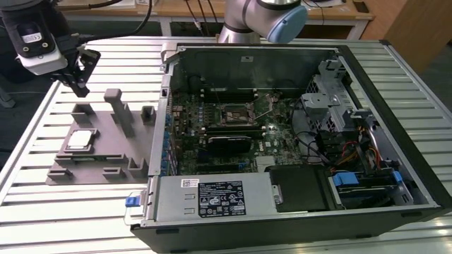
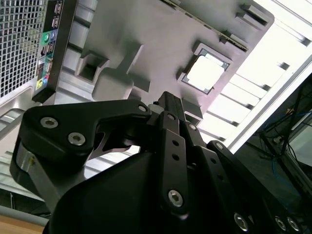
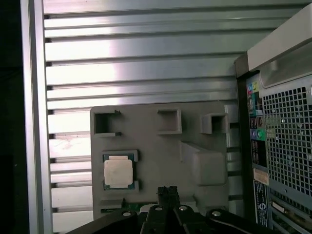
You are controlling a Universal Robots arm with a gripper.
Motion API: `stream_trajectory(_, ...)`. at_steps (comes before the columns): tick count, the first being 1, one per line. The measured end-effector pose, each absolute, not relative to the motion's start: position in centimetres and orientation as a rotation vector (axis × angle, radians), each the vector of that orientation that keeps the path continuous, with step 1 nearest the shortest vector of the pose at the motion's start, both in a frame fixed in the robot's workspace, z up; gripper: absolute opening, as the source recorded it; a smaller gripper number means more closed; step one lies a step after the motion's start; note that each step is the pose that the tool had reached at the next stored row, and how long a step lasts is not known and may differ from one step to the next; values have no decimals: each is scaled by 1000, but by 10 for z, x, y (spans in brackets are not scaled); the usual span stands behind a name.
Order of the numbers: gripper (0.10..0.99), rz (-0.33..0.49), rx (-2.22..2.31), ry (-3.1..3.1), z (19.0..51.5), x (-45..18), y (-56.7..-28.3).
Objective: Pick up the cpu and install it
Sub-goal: 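Reach for the cpu, then pick up the cpu and move it towards the insertion slot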
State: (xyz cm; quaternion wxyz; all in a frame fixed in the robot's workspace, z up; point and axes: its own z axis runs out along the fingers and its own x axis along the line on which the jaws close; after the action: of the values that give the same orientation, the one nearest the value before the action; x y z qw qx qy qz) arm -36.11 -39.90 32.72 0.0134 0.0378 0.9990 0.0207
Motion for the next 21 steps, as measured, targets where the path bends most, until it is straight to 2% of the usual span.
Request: stream_trajectory(21, 106, 64, 118, 3112, 313, -375, -399)
